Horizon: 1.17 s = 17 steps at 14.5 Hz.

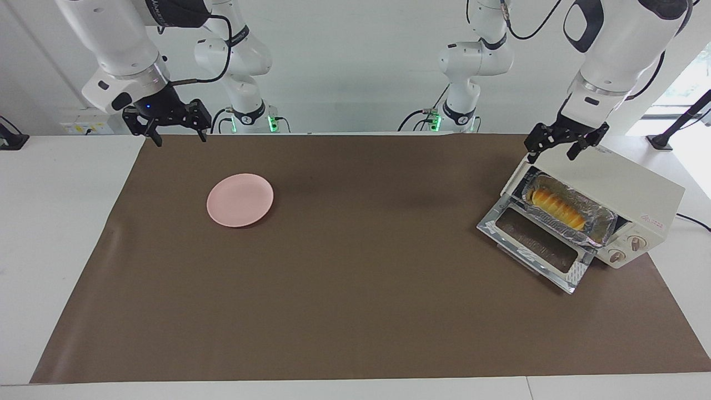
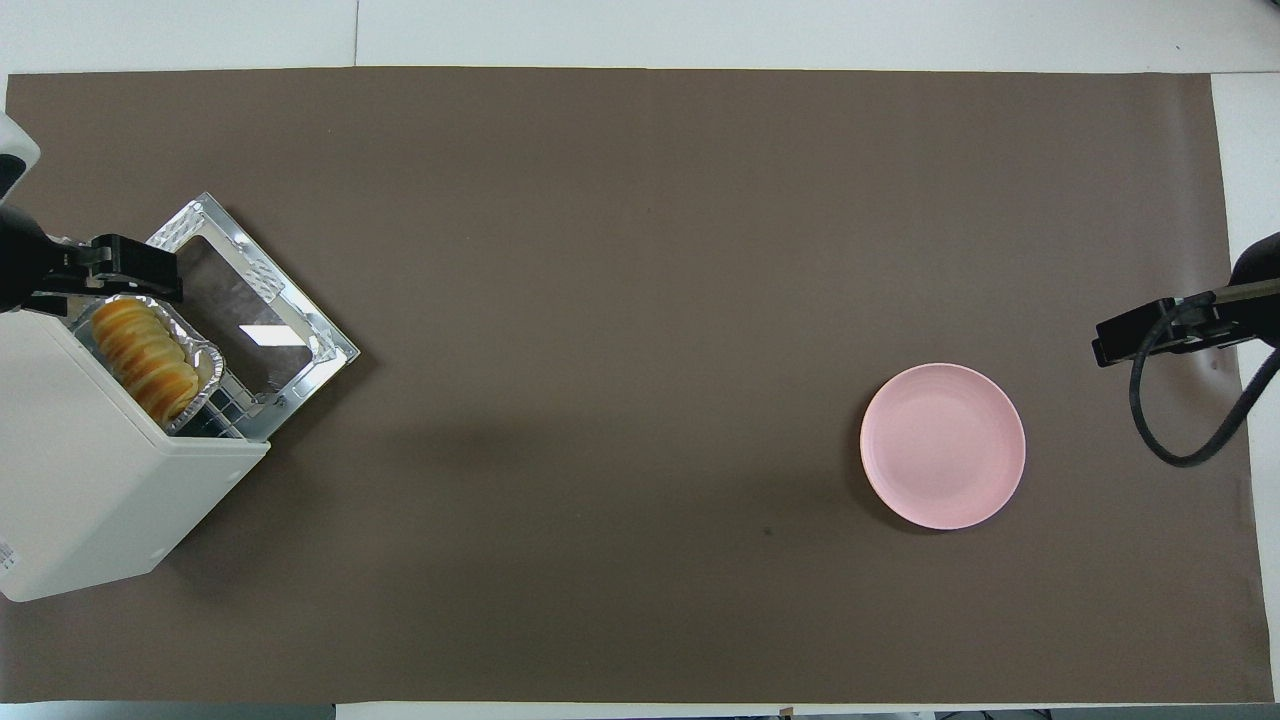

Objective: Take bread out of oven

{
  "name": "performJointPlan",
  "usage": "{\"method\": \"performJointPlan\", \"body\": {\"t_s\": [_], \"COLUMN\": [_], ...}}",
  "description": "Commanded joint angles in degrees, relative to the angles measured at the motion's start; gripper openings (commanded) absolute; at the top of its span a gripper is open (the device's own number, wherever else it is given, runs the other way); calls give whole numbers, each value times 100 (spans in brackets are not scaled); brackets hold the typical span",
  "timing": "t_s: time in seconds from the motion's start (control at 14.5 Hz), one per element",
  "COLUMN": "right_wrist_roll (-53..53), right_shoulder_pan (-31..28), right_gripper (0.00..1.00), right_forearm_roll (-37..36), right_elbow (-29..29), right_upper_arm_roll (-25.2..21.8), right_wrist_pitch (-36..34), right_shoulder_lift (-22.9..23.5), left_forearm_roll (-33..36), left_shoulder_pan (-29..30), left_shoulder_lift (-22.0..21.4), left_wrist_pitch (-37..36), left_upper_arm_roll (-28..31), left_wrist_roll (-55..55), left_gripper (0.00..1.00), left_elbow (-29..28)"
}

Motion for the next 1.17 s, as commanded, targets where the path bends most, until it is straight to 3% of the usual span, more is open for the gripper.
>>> {"method": "performJointPlan", "body": {"t_s": [0.0, 0.34, 0.62, 1.1], "right_wrist_roll": [91, 91, 91, 91], "right_shoulder_pan": [-97, -97, -97, -97], "right_gripper": [100, 100, 100, 100], "right_forearm_roll": [36, 36, 36, 36], "right_elbow": [-61, -61, -61, -61], "right_upper_arm_roll": [69, 69, 69, 69], "right_wrist_pitch": [-55, -55, -55, -55], "right_shoulder_lift": [-72, -72, -72, -72], "left_forearm_roll": [-29, 252, 261, 533], "left_shoulder_pan": [138, 306, 595, 560], "left_shoulder_lift": [389, 1243, 1305, 1261], "left_wrist_pitch": [619, 1507, 2017, 2624], "left_upper_arm_roll": [37, 72, 98, 98], "left_wrist_roll": [-582, -2277, -2691, -3228], "left_gripper": [100, 100, 100, 100], "left_elbow": [-110, -145, -513, -1296]}}
